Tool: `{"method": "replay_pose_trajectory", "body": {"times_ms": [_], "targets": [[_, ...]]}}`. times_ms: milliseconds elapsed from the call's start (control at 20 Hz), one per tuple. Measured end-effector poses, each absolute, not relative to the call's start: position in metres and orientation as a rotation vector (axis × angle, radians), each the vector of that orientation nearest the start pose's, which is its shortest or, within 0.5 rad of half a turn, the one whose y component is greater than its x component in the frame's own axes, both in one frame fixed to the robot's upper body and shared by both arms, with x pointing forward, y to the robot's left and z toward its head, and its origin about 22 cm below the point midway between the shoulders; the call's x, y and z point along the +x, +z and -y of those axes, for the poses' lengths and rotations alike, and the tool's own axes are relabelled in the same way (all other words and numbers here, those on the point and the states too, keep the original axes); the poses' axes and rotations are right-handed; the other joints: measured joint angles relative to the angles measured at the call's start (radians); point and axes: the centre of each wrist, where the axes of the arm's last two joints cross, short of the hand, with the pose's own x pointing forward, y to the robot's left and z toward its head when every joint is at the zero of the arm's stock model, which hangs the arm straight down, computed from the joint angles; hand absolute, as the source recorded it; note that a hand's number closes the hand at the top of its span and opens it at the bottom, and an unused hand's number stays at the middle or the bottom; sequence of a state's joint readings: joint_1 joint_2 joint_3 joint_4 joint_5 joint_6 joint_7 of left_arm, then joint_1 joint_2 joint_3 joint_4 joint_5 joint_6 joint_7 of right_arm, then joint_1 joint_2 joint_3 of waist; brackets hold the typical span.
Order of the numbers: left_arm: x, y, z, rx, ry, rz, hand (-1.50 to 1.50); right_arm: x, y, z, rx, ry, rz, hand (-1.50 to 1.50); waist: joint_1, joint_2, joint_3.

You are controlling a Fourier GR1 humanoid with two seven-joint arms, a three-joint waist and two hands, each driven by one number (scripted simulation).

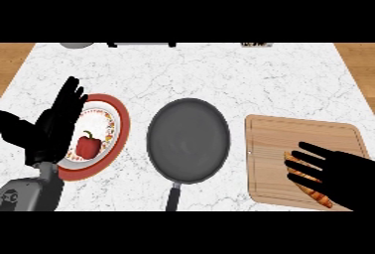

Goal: Pick the croissant from the cutting board and place it in the pan

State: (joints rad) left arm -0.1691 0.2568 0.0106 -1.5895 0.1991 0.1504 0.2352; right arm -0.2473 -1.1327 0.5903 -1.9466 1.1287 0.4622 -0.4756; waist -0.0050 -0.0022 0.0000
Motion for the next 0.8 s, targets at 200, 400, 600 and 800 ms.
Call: {"method": "replay_pose_trajectory", "body": {"times_ms": [200, 400, 600, 800], "targets": [[0.279, 0.06, -0.269, 0.106, 0.046, 1.517, 0.0, 0.212, 0.133, 0.269, 0.778, -3.058, -1.112, -1.5, 0.0, 0.0, 0.0], [0.276, 0.058, -0.273, 0.105, 0.043, 1.52, 0.0, 0.199, 0.117, 0.258, 0.783, -3.038, -1.159, -1.5, 0.001, 0.001, 0.0], [0.272, 0.055, -0.268, 0.108, 0.042, 1.516, 0.0, 0.186, 0.104, 0.252, 0.778, -3.034, -1.16, -1.5, 0.002, 0.001, 0.0], [0.275, 0.058, -0.267, 0.105, 0.042, 1.516, 0.0, 0.188, 0.096, 0.25, 0.849, -3.042, -1.114, -1.5, 0.003, 0.001, 0.0]]}}
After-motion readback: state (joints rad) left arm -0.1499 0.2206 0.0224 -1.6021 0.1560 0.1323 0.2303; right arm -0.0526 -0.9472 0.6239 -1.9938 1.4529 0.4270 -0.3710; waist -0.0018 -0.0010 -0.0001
